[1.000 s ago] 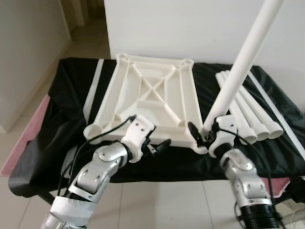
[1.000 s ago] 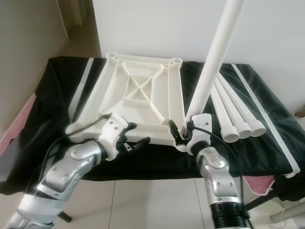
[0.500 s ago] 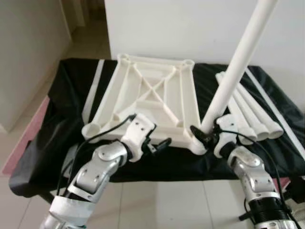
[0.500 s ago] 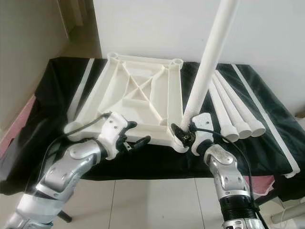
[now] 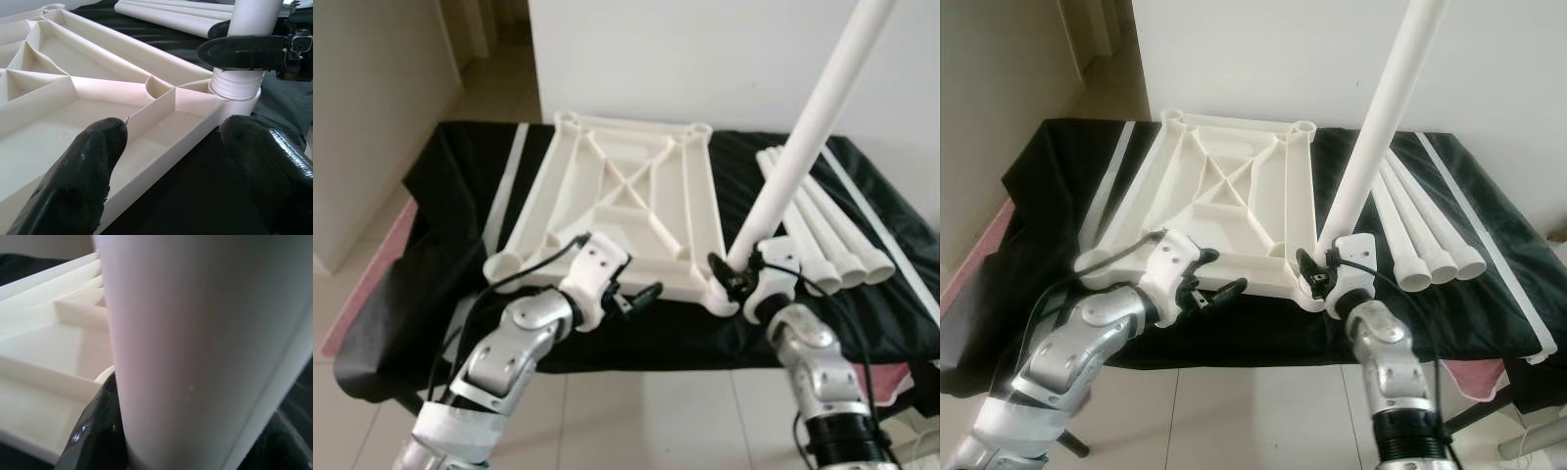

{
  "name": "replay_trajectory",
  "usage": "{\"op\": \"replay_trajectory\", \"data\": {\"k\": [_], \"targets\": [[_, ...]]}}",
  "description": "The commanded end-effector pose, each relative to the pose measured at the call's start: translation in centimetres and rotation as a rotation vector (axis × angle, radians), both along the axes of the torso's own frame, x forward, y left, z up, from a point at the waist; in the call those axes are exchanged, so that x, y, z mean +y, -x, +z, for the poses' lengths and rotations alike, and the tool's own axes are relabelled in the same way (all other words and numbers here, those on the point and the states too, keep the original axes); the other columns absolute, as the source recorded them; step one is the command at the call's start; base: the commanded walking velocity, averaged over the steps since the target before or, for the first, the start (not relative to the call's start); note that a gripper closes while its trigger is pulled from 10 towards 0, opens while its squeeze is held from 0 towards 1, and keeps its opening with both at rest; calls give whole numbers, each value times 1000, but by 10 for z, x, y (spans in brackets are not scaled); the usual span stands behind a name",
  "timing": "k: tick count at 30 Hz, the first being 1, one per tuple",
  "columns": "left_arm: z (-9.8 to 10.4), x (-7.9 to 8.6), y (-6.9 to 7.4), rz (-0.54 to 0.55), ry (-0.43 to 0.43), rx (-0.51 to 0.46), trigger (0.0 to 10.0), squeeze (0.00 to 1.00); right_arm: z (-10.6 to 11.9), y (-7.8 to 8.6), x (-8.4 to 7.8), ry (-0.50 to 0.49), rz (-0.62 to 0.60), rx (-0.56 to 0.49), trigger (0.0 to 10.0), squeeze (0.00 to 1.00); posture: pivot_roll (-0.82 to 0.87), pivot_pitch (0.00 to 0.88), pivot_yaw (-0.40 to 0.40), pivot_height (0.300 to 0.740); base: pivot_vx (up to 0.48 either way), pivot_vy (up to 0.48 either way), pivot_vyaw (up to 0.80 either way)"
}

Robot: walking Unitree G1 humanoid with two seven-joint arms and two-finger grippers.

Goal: Building children table

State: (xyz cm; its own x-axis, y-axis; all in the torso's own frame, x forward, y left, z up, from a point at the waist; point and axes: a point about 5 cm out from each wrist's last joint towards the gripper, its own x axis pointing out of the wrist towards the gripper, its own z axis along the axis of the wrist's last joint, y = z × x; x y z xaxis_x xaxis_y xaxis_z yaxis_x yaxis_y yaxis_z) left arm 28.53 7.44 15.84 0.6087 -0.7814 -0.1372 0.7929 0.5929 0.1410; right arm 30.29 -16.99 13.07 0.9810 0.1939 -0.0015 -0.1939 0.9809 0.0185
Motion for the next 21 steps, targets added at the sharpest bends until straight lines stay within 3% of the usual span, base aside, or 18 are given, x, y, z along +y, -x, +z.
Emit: {"op": "replay_trajectory", "data": {"k": [1,4,9,11,12,13,14,16,17,21], "targets": [[1,1,-1,-43,-6,11,10000,0,-12,3,0,-12,-68,57,0,0,-9,13,-20,740,0,0,0],[-1,5,-6,-20,2,18,10000,0,-18,3,5,-63,-238,73,0,0,-15,20,-17,740,0,0,0],[0,10,-10,-1,-4,13,10000,0,-21,9,12,-125,-399,100,0,0,-13,21,-19,740,0,0,0],[0,10,-10,-1,-4,13,10000,0,-21,9,12,-125,-399,100,0,0,-13,21,-19,740,0,0,0],[0,12,-11,9,-6,10,10000,0,-19,11,22,-156,-388,89,0,0,-16,21,-12,740,0,0,0],[0,12,-11,9,-6,10,10000,0,-19,11,22,-156,-388,89,0,0,-16,21,-12,740,0,0,0],[0,13,-11,11,-6,9,10000,0,-16,12,28,-165,-359,75,2941,0,-17,22,-12,740,0,0,0],[0,13,-11,12,-6,8,10000,0,-15,12,31,-170,-340,65,2941,0,-17,22,-12,740,0,0,0],[0,13,-12,11,-7,6,10000,0,-13,12,31,-157,-341,54,10000,0,-20,22,-11,740,0,0,0],[2,16,-15,21,-12,-7,10000,0,-14,13,19,-126,-371,32,10000,0,-18,21,-10,740,0,0,0]]}}
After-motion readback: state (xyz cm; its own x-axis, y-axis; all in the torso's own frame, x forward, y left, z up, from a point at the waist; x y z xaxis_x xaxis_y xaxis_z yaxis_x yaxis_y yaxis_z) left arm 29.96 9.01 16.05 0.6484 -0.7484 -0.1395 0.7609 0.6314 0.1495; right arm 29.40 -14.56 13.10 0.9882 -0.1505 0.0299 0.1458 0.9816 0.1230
